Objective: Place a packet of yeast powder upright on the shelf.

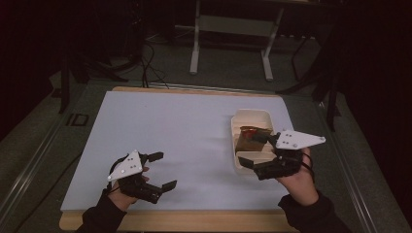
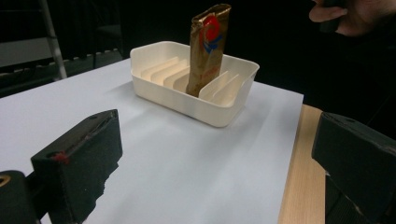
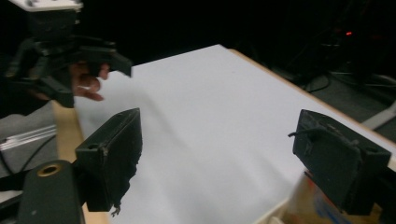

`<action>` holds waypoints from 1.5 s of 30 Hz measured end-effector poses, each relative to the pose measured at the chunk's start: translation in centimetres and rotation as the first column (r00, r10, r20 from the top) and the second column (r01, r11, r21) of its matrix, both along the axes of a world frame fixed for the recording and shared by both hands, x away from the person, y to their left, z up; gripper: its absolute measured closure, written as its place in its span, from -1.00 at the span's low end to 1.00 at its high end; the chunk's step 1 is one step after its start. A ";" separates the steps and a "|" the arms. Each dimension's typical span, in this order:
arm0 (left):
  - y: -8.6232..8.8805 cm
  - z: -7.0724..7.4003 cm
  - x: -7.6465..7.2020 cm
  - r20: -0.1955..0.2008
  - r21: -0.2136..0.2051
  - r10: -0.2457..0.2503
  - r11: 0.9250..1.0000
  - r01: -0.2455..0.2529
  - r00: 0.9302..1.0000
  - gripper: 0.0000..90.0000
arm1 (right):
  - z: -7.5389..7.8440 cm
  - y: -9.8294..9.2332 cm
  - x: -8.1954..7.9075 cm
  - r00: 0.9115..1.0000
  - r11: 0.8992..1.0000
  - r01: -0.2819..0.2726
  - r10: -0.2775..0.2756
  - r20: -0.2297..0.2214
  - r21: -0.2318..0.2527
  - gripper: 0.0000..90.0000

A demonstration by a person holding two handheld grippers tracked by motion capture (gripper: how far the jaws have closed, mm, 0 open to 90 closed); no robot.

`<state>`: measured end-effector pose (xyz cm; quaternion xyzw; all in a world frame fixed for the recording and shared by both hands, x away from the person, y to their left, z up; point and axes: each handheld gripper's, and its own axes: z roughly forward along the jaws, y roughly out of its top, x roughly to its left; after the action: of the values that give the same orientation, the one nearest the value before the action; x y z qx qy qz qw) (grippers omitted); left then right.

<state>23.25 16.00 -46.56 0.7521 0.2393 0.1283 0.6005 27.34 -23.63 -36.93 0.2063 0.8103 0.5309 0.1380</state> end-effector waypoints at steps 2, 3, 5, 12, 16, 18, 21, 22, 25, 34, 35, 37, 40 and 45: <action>0.0 0.0 -0.1 0.000 -0.008 0.000 1.000 0.000 1.000 -0.94 | -0.4 0.4 -0.5 1.000 1.000 -0.001 0.001 -0.005 0.012 -0.77; 0.0 0.1 -0.1 0.000 -0.006 0.000 1.000 0.000 1.000 -0.94 | -0.6 0.4 -0.6 1.000 1.000 -0.007 0.007 -0.004 0.020 -0.78; 0.1 0.0 -0.1 0.000 -0.006 -0.001 1.000 0.001 1.000 -0.94 | -1.0 0.6 -1.0 1.000 1.000 -0.013 0.014 -0.017 0.022 -0.78; 0.2 -0.1 -0.1 -0.001 -0.003 0.002 1.000 -0.002 1.000 -0.94 | -2.6 0.6 -1.7 0.999 0.999 -0.025 0.026 -0.039 0.029 -0.78; 0.2 -0.2 0.0 -0.004 -0.004 0.001 1.000 -0.001 1.000 -0.94 | -3.6 0.7 -2.1 0.999 0.999 -0.024 0.025 -0.037 0.027 -0.78; 0.2 -0.3 0.0 -0.006 -0.003 0.002 1.000 -0.002 1.000 -0.94 | -4.1 0.8 -2.3 0.998 0.999 -0.033 0.034 -0.050 0.027 -0.78; 0.1 -0.3 0.0 -0.003 0.004 0.000 1.000 0.000 1.000 -0.94 | -4.9 0.9 -2.6 0.998 0.999 -0.034 0.034 -0.053 -0.002 -0.78; 0.1 -0.4 0.0 -0.002 0.008 0.000 1.000 0.000 1.000 -0.94 | -5.2 1.0 -2.7 0.998 0.999 -0.037 0.037 -0.057 -0.009 -0.78; 0.1 -0.4 0.0 -0.002 0.012 -0.002 1.000 0.002 1.000 -0.94 | -6.1 1.2 -2.8 0.996 0.998 -0.060 0.058 -0.069 -0.027 -0.78; 0.0 -0.6 -0.1 -0.003 0.009 -0.006 1.000 0.006 1.000 -0.95 | -8.5 1.5 -3.4 0.993 0.993 -0.077 0.068 -0.101 -0.092 -0.78; 0.0 -0.6 -0.1 -0.003 0.009 -0.006 1.000 0.006 1.000 -0.95 | -8.5 1.5 -3.4 0.993 0.993 -0.077 0.068 -0.101 -0.092 -0.78; 0.0 -0.6 -0.1 -0.001 0.013 -0.011 1.000 0.011 1.000 -0.94 | -8.9 1.4 -3.5 0.993 0.993 -0.073 0.064 -0.100 -0.097 -0.78; -0.1 -0.7 -0.1 -0.003 0.017 -0.013 1.000 0.013 1.000 -0.95 | -9.4 1.2 -3.7 0.995 0.994 -0.051 0.042 -0.087 -0.101 -0.78; 0.0 -0.8 -0.1 -0.003 0.015 -0.009 1.000 0.009 1.000 -0.94 | -10.0 0.6 -3.6 0.992 0.995 -0.043 0.032 -0.118 -0.090 -0.78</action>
<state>23.19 15.98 -47.33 0.7578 0.2358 0.1262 0.5951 23.71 -22.98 -46.96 0.2150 0.8444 0.4824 0.0899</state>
